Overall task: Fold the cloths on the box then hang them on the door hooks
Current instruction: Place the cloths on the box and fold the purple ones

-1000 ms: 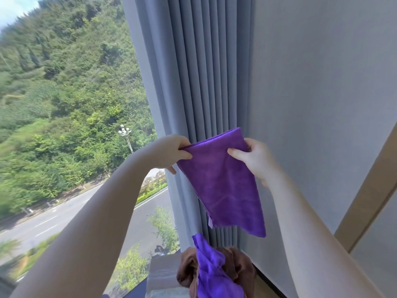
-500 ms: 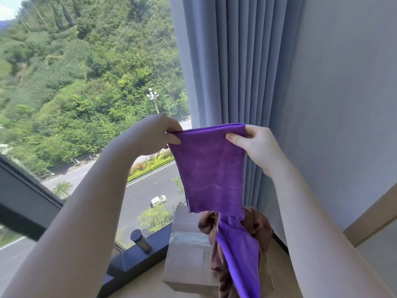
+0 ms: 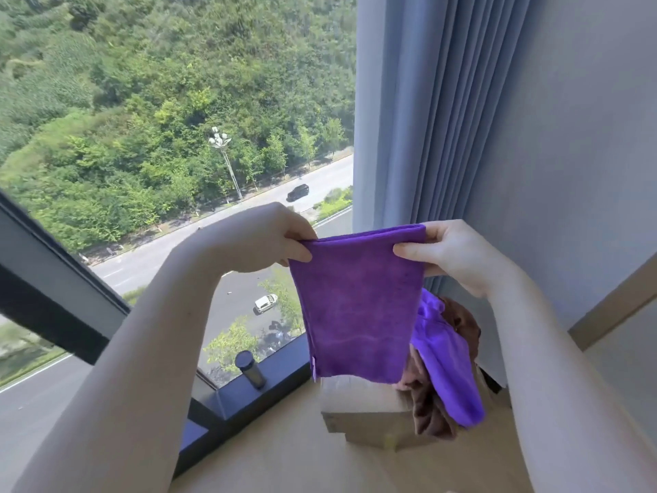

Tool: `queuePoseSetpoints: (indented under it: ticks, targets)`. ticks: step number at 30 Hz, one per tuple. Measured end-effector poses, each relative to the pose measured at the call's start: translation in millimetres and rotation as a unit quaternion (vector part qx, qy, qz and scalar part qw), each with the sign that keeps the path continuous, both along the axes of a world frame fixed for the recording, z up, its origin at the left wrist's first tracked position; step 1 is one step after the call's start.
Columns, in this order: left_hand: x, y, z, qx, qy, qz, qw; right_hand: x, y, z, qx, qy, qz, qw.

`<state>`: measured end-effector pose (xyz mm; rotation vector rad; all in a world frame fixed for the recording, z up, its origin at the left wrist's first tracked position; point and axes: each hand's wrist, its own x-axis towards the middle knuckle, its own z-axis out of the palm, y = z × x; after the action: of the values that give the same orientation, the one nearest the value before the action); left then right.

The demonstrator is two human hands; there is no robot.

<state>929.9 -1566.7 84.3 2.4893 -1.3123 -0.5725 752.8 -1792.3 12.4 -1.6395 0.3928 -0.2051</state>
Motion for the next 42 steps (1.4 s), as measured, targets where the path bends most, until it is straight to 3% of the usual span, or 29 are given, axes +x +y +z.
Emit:
queuePoseSetpoints:
  ticks: [14,20,31,42]
  targets:
    - [8,22,-98,0.094,0.176,-0.043,0.979,-4,41,-88,0.016,0.171,0.006,0.985]
    - [29,-3,-146,0.125,0.165,-0.027,0.978,19,27,-137,0.007,0.184,-0.032,0.982]
    - [84,-66,-211,0.136,0.080,0.050,0.986,102,-21,-199,-0.129,0.219,-0.086,0.963]
    - [122,-89,-275,0.123,0.092,0.153,0.976,147,-38,-243,-0.192,0.319,-0.076,0.925]
